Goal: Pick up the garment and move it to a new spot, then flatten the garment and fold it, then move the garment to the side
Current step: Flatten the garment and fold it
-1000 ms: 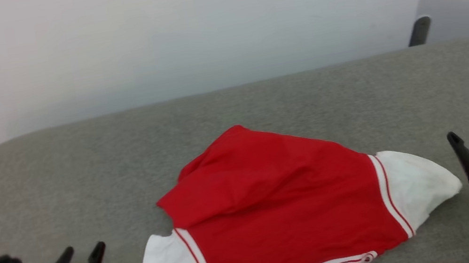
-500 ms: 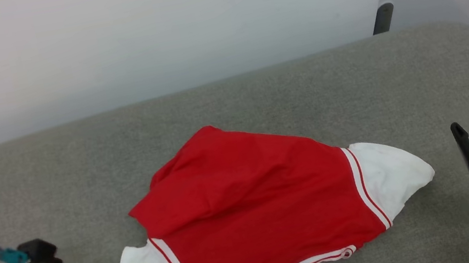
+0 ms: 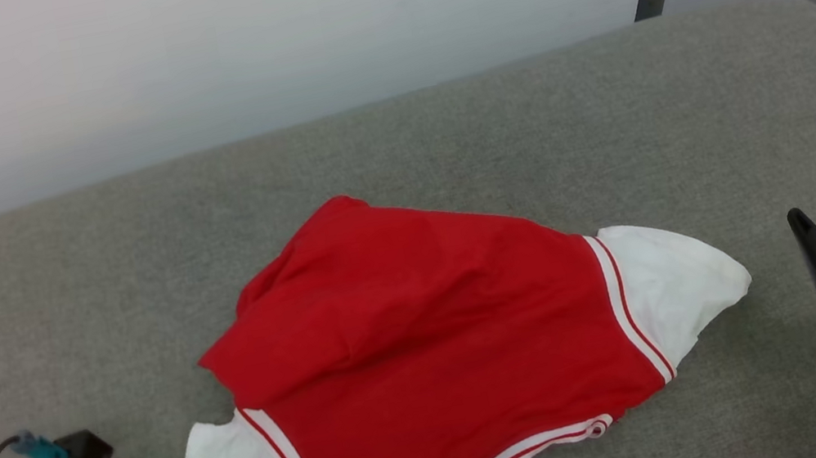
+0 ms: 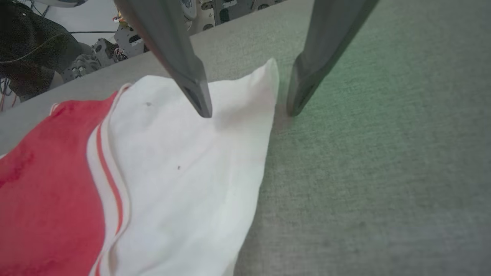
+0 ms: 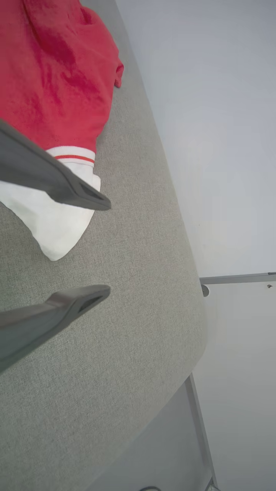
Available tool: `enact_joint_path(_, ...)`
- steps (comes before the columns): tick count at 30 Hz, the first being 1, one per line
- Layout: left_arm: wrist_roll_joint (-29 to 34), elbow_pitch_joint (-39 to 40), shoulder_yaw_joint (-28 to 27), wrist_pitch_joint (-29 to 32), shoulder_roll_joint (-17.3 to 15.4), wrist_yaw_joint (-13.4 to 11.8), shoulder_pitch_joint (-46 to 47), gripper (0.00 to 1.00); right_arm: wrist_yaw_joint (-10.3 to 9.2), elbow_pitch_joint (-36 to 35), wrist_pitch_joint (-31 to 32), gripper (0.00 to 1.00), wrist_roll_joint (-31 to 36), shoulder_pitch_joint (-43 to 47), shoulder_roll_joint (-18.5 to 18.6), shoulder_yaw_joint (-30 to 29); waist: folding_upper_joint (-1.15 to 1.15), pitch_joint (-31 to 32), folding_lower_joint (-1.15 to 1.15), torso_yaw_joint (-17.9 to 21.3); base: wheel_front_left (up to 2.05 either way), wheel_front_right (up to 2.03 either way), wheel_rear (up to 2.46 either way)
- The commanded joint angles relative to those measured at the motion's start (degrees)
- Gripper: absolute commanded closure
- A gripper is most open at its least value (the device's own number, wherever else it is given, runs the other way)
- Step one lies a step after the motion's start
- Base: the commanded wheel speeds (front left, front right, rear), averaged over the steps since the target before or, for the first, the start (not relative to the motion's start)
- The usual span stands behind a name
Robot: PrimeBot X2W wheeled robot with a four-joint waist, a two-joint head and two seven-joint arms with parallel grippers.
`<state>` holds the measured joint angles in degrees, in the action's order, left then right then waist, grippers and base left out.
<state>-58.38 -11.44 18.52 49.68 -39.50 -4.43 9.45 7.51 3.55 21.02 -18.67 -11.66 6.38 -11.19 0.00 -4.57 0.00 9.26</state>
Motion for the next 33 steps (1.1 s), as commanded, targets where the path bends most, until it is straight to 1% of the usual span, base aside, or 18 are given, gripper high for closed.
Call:
enact_joint_path(1,0.28,-0.38,0.08,0.03,0.13,0.38,0.41,0.00,-0.04,-0.27,0.02,0.00,0.20,-0.41,-0.12,-0.26,0.00,-0.42,0.00,0.12,0.00,0.00,0.00)
enact_joint_path(12,-0.10,-10.44,0.90,-1.37,1.99,2.72,2.28,0.00,-0.04,-1.28,1.57,0.00,-0.19,-0.68,-0.27,-0.51,0.00,-1.64,0.00,-0.05,0.00,0.00,0.00)
enact_joint_path(13,-0.09,-11.08,1.09,-1.37,2.05,3.17,2.33,0.30,-0.04,-1.33,1.89,0.00,-0.10,-0.64,-0.18,-0.44,0.00,-1.70,0.00,-0.08,0.00,0.00,0.00)
enact_joint_path(14,-0.05,-11.75,1.06,-1.79,2.12,3.44,2.48,0.73,-0.04,-1.35,2.36,0.00,-0.14,-0.57,-0.14,-0.36,0.00,-1.77,0.00,-0.10,0.00,0.00,0.00)
enact_joint_path(15,-0.07,-12.33,1.07,-1.98,2.19,3.85,2.68,1.00,-0.04,-1.44,2.84,0.00,-0.35,-0.62,-0.17,-0.17,0.00,-1.86,0.00,-0.12,0.00,0.00,0.00)
enact_joint_path(18,0.13,-13.08,1.51,-2.25,2.46,5.15,3.12,1.00,-0.04,-1.51,4.86,0.00,-0.92,-0.90,0.34,0.38,0.00,-2.29,0.00,-0.20,0.00,0.00,0.00)
enact_joint_path(24,0.40,-13.50,1.72,-3.34,2.97,5.98,4.76,1.00,-0.04,-0.84,11.44,0.00,-1.41,-2.14,1.77,2.01,0.00,-3.63,0.00,-1.01,0.00,0.00,0.00)
enact_joint_path(29,0.98,-12.80,2.09,-4.23,3.97,6.03,6.48,1.00,-0.04,2.14,17.87,0.00,-1.58,-4.95,3.60,3.41,0.00,-5.17,0.00,-2.03,0.00,0.00,0.00)
enact_joint_path(33,1.51,-11.80,2.58,-4.95,4.81,6.39,8.05,1.00,-0.04,5.95,21.86,0.00,-1.99,-8.04,5.16,4.04,0.00,-6.64,0.00,-3.13,0.00,0.00,0.00)
